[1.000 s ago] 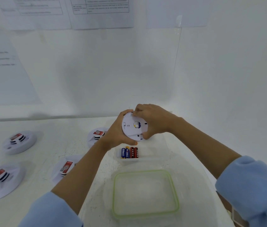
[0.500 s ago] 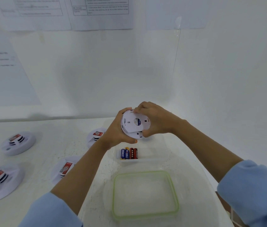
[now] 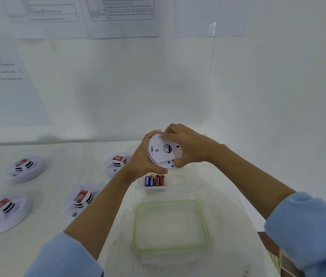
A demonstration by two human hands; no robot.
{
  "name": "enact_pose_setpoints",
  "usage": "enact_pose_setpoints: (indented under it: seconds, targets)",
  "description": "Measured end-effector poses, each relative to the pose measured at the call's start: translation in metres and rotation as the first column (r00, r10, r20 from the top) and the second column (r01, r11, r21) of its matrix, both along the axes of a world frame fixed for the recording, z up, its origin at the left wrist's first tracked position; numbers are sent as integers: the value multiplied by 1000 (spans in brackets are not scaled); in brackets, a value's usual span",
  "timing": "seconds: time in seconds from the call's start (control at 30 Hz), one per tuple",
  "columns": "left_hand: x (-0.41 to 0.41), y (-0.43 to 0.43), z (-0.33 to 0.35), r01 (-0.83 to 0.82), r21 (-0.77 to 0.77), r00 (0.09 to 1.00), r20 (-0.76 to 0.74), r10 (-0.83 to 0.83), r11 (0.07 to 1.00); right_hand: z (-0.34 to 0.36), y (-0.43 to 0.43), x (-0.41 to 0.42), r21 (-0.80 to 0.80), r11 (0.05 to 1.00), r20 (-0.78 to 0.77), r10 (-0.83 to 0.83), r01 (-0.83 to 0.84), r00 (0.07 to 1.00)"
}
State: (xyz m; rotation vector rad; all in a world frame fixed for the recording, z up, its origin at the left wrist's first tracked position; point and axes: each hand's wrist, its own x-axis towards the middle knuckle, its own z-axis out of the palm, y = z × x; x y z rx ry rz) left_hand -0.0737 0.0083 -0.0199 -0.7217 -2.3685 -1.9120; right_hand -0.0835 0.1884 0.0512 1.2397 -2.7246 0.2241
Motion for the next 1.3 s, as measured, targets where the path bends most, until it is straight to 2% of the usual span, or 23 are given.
enact_pose_setpoints:
  seconds: [0.2, 0.4, 0.5, 0.8, 0.9, 1.3]
  targets:
    - [9, 5, -2, -25, 8, 1000, 5, 25, 1000, 3, 10, 5, -27, 999, 89, -34, 36, 995]
    - [16, 6, -3, -9, 11, 1000, 0, 9, 1000, 4, 8, 11, 133, 990, -25, -38, 41, 999]
    - [17, 7, -3, -7, 14, 1000, 5, 7, 1000, 2, 9, 12, 164, 986, -58, -25, 35, 998]
    - [20, 2, 0, -38, -43, 999, -41, 36, 998, 6, 9, 16, 37, 998, -40, -41, 42, 998]
    - [27, -1, 0, -44, -6, 999, -6, 44, 999, 12, 11, 18, -23, 998, 13, -66, 66, 998]
    - [65, -19, -6, -128, 15, 991, -31, 129, 992, -6, 11, 75, -168, 971, 274, -120, 171, 954]
